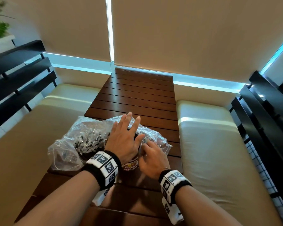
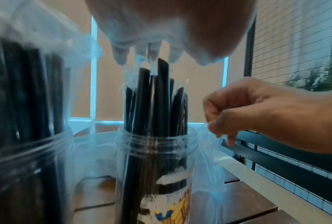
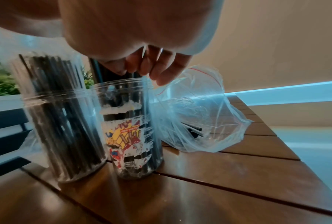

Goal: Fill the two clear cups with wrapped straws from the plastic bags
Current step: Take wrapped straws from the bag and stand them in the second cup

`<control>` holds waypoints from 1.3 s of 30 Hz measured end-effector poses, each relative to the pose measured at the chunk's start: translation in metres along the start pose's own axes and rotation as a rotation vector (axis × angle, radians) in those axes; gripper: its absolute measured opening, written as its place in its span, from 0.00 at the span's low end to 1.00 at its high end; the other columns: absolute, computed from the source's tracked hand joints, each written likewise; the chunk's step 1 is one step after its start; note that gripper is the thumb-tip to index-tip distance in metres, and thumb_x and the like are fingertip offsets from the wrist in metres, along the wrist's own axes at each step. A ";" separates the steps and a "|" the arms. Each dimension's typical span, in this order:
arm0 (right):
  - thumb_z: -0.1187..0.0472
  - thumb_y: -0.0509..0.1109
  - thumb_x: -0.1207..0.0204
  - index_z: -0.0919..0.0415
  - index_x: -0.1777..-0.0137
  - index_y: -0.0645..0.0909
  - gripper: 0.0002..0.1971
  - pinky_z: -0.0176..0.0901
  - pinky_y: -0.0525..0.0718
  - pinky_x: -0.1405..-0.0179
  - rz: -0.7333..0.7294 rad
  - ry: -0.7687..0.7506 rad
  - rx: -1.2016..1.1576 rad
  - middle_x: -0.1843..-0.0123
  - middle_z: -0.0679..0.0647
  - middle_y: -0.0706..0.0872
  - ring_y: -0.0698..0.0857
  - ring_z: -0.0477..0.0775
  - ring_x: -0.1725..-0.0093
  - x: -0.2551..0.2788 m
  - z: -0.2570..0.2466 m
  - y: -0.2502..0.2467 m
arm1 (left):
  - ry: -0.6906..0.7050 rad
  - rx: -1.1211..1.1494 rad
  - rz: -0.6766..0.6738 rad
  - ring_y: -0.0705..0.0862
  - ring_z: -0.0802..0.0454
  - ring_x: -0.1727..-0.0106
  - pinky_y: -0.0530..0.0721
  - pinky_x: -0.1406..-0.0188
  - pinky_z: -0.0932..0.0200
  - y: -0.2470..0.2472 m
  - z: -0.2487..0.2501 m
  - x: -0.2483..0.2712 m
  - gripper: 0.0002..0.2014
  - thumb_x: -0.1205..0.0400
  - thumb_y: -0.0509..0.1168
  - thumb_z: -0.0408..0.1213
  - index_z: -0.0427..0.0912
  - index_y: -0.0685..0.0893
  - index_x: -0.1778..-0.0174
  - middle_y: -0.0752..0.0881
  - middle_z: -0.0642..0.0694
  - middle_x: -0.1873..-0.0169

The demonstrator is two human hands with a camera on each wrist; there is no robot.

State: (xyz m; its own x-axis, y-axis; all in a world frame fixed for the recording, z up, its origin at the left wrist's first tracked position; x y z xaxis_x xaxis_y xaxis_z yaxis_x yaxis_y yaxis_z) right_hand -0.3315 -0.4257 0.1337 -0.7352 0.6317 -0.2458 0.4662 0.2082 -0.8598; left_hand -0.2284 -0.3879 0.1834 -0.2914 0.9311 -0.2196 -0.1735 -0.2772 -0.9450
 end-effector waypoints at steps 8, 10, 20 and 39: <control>0.48 0.64 0.32 0.54 0.67 0.76 0.10 0.45 0.84 0.56 -0.403 0.508 0.081 0.57 0.51 0.86 0.87 0.57 0.55 0.029 0.089 0.020 | 0.002 -0.129 -0.178 0.47 0.46 0.14 0.44 0.17 0.36 0.036 -0.008 0.004 0.27 0.14 0.49 0.53 0.54 0.55 0.17 0.57 0.48 0.16; 0.40 0.67 0.29 0.47 0.55 0.76 0.13 0.46 0.82 0.50 -0.286 0.576 -0.075 0.51 0.47 0.85 0.85 0.54 0.50 0.027 0.095 0.015 | -0.014 -0.141 -0.204 0.44 0.46 0.14 0.40 0.18 0.34 0.037 -0.008 0.003 0.29 0.14 0.49 0.55 0.53 0.54 0.17 0.54 0.48 0.16; 0.52 0.63 0.16 0.54 0.64 0.90 0.19 0.42 0.81 0.47 0.070 0.570 -0.409 0.62 0.45 0.91 0.88 0.48 0.55 -0.028 0.069 -0.027 | 0.010 -0.100 -0.132 0.48 0.43 0.14 0.40 0.19 0.31 0.011 -0.005 0.003 0.41 0.21 0.53 0.68 0.53 0.52 0.15 0.52 0.43 0.16; 0.65 0.60 0.20 0.59 0.41 0.88 0.16 0.37 0.80 0.42 -0.247 0.519 -0.215 0.43 0.53 0.90 0.86 0.54 0.41 0.003 0.060 -0.043 | 0.043 0.345 0.082 0.78 0.49 0.62 0.76 0.61 0.55 -0.046 0.057 -0.025 0.09 0.19 0.67 0.37 0.46 0.74 0.62 0.80 0.49 0.63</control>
State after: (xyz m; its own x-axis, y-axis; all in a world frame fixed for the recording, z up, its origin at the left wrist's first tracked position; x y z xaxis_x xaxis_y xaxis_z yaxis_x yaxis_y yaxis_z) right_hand -0.3835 -0.4773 0.1429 -0.5242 0.8154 0.2456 0.4408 0.5066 -0.7410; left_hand -0.2664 -0.4123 0.2461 -0.2792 0.9093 -0.3087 -0.4607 -0.4089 -0.7878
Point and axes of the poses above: each hand's wrist, its own x-axis away from the middle knuckle, its own y-axis out of the palm, z = x × y, the point moved 9 cm from there along -x, towards the middle knuckle
